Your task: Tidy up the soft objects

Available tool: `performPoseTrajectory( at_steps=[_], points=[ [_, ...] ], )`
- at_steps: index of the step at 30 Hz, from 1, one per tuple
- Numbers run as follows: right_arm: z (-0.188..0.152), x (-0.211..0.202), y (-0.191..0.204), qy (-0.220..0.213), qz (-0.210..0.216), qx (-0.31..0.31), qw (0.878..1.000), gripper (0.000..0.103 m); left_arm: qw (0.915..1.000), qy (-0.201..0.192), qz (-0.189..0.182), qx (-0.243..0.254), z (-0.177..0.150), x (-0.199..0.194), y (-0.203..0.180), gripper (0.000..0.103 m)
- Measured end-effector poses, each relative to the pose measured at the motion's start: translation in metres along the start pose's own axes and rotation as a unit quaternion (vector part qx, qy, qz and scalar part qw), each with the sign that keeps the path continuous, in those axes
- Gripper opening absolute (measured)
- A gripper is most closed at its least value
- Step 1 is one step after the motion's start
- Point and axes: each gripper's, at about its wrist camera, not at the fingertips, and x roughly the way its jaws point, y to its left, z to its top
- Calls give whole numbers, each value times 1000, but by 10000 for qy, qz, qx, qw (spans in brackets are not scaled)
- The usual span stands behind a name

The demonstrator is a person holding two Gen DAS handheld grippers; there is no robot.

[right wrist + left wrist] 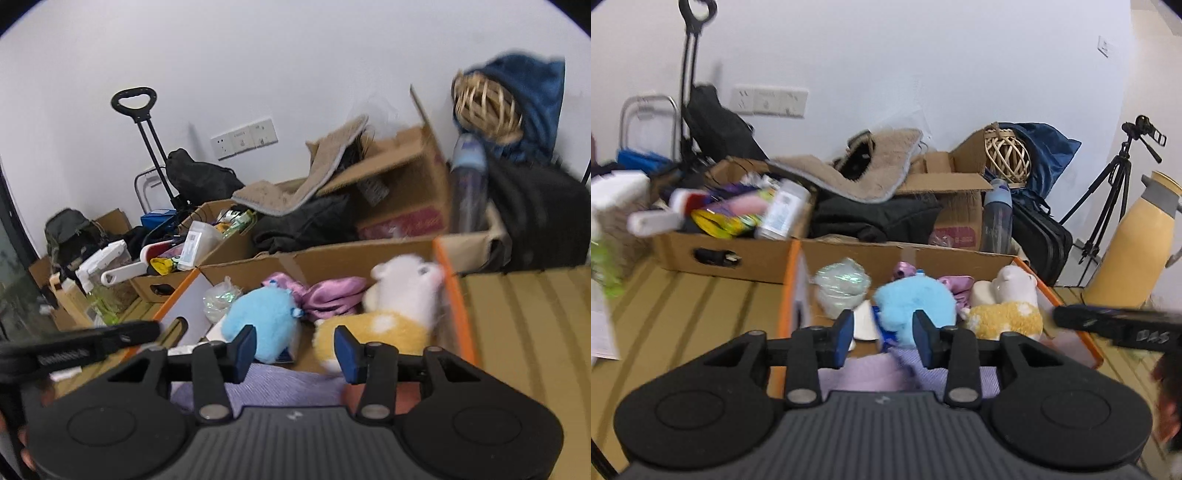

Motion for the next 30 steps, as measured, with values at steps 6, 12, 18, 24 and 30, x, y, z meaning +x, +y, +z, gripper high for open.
performPoseTrajectory(
  at_steps=[6,12,18,24,30],
  points=[
    [-18,-84,1,-226,-788,-924,9923,75,9956,-386,705,477,-20,-75,6,86],
    [-44,-163,5,-651,-1503,-1092,9804,99,9856,-1144,1108,564,-43,-145,-1,103],
    [-76,-217,37,-939,-1279,-962,9826,101,9837,-1351,1091,460,-72,-219,-16,103],
    [-124,-278,82,-977,-1053,-1237,9819,101,9810,-1612,994,417,-130,-311,-30,103],
    [-200,-363,127,-1294,-865,-1327,9789,103,9768,-1853,681,826,-199,-389,-52,103]
  ],
)
